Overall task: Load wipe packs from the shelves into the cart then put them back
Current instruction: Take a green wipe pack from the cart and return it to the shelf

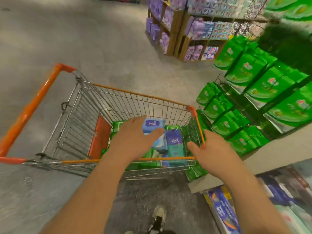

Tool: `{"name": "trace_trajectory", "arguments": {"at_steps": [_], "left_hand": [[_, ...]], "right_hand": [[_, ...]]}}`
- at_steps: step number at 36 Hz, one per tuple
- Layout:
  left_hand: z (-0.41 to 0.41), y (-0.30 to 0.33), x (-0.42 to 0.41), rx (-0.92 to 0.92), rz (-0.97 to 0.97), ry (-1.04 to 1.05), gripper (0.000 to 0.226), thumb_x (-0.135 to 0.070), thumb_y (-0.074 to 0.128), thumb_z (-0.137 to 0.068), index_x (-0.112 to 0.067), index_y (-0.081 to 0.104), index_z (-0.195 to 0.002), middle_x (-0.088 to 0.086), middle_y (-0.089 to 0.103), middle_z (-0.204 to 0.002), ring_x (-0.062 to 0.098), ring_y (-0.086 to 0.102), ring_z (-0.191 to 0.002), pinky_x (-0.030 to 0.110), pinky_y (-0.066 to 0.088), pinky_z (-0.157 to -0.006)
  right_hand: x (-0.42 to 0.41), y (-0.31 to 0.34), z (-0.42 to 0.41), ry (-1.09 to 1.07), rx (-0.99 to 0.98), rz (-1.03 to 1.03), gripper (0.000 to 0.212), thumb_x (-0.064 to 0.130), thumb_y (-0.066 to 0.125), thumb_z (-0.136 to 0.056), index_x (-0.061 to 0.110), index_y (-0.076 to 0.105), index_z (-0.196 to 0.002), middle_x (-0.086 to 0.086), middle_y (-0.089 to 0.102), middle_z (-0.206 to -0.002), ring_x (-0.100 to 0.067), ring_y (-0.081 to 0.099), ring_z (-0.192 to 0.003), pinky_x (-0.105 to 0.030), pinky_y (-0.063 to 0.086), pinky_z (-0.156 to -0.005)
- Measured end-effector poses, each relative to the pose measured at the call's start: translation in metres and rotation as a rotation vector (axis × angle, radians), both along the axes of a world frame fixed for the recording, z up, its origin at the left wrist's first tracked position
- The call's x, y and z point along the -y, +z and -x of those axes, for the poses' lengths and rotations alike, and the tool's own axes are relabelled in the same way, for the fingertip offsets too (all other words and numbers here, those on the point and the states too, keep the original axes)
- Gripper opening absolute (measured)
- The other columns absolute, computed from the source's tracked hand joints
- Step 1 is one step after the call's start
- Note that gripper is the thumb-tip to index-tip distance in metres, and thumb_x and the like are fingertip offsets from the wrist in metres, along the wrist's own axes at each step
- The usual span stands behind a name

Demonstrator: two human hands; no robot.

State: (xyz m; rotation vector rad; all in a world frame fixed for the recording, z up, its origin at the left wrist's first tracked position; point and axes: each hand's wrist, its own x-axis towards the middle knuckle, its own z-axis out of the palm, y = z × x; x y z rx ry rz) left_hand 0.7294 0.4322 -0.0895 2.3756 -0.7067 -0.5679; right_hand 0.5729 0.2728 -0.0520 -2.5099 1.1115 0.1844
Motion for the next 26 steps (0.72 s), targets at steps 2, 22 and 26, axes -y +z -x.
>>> {"name": "trace_trajectory", "arguments": {"at_steps": [2, 22, 26], "left_hand": [[-0.014, -0.01, -0.002, -0.024, -0.01, 0.035, 0.083, -0.075, 0.043, -0.091, -0.029, 0.028, -0.159, -0.001, 0.026, -0.166, 0.021, 0.024, -0.151, 0.041, 0.024, -0.121], [-0.139, -0.088, 0.018, -0.2, -0.157, 0.333, 0.102, -0.091, 0.031, -0.076, -0.027, 0.036, -0.156, -0.002, 0.041, -0.16, 0.019, 0.041, -0.144, 0.043, 0.034, -0.115], [-0.148, -0.102, 0.03, -0.229, -0.169, 0.385, 0.095, -0.086, 0.036, -0.081, -0.027, 0.037, -0.155, 0.0, 0.04, -0.16, 0.022, 0.038, -0.145, 0.044, 0.033, -0.116]], "right_hand": [[0.003, -0.009, -0.016, 0.029, -0.007, -0.009, 0.045, 0.053, 0.056, -0.095, 0.014, 0.056, -0.117, -0.009, 0.063, -0.112, -0.031, 0.058, -0.108, -0.04, 0.047, -0.093], [0.087, -0.111, -0.175, 0.248, -0.103, -0.303, 0.064, 0.052, 0.056, -0.097, 0.017, 0.042, -0.149, -0.007, 0.049, -0.147, -0.029, 0.052, -0.128, -0.037, 0.045, -0.1], [0.099, -0.138, -0.2, 0.302, -0.134, -0.327, 0.068, 0.059, 0.054, -0.092, 0.019, 0.047, -0.147, -0.008, 0.053, -0.144, -0.029, 0.054, -0.126, -0.043, 0.048, -0.103]]}}
